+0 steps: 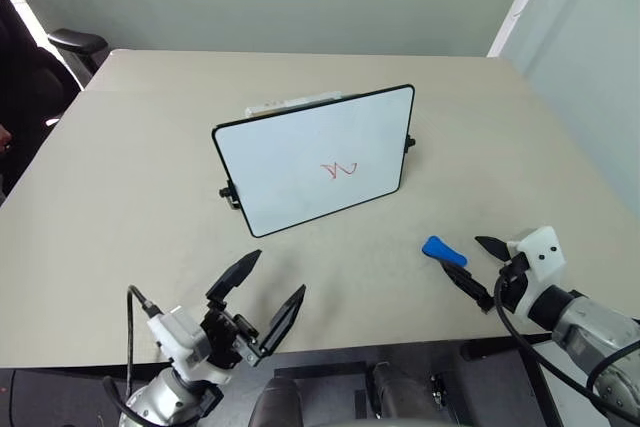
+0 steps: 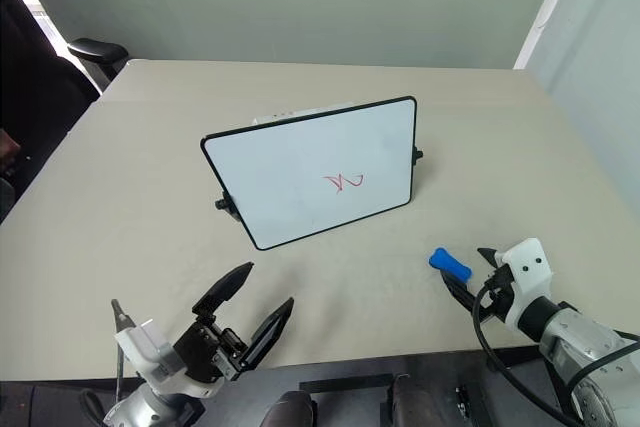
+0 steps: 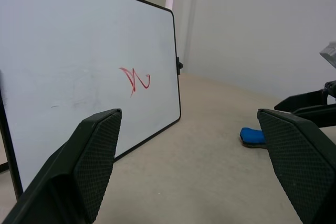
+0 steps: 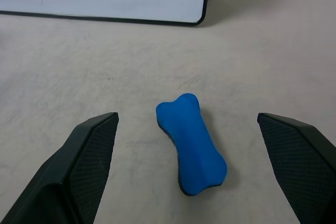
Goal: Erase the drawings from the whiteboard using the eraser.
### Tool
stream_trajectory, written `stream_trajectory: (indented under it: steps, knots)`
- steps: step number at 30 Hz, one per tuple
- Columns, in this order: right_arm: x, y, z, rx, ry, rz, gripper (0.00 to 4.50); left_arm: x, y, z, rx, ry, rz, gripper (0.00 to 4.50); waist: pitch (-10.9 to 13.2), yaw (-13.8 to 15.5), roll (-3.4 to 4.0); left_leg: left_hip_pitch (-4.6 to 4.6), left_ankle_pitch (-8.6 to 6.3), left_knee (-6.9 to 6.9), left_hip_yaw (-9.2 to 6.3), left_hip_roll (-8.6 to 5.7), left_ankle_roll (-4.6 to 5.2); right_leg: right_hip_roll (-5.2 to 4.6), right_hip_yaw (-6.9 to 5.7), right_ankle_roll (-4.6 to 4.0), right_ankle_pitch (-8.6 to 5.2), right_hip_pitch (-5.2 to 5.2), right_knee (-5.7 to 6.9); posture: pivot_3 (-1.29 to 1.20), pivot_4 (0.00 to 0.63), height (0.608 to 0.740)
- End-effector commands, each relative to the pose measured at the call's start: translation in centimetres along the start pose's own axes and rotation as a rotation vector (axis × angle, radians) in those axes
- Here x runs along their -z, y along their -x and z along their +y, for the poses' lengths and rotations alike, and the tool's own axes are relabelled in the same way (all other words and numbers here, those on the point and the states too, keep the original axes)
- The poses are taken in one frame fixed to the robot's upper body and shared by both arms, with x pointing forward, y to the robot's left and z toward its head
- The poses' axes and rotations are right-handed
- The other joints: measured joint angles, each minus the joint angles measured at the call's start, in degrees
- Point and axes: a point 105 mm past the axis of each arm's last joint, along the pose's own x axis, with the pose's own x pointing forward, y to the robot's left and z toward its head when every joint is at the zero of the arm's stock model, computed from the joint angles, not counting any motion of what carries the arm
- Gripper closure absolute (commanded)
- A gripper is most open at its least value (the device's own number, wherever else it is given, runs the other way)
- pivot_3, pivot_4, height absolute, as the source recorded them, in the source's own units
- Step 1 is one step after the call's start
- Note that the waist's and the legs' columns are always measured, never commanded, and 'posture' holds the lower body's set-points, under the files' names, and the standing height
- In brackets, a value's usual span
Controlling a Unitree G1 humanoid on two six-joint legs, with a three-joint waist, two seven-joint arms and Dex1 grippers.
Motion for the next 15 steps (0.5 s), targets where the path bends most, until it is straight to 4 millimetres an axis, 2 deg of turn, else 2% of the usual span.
stream_trajectory:
  steps: [1,9,15]
  knots:
    - [-1.4,0.0,-0.1,0.015,0.022,-0.051,0.02,-0.6,0.2,0.5,-0.005,-0.026,-0.025,0.00,0.0,0.0,0.00,0.00,0.00,0.00,0.00,0.00,0.00,0.00,0.00,0.00,0.00,0.00,0.00,0.00,0.150,0.740]
    - [-1.2,-0.2,0.8,-0.009,-0.020,-0.056,0.02,-0.5,0.8,1.3,-0.013,-0.028,-0.015,0.00,0.0,0.0,0.00,0.11,-0.01,-0.01,-0.01,0.00,0.01,-0.01,0.00,0.00,-0.02,-0.03,-0.01,0.00,0.150,0.740]
    - [-1.1,-0.2,-0.6,0.038,-0.023,-0.029,0.02,-0.2,0.8,1.7,-0.023,-0.023,-0.010,0.00,0.0,0.0,0.00,0.09,-0.05,0.00,0.00,0.00,-0.03,-0.02,0.00,-0.02,-0.04,-0.02,0.00,0.00,0.150,0.740]
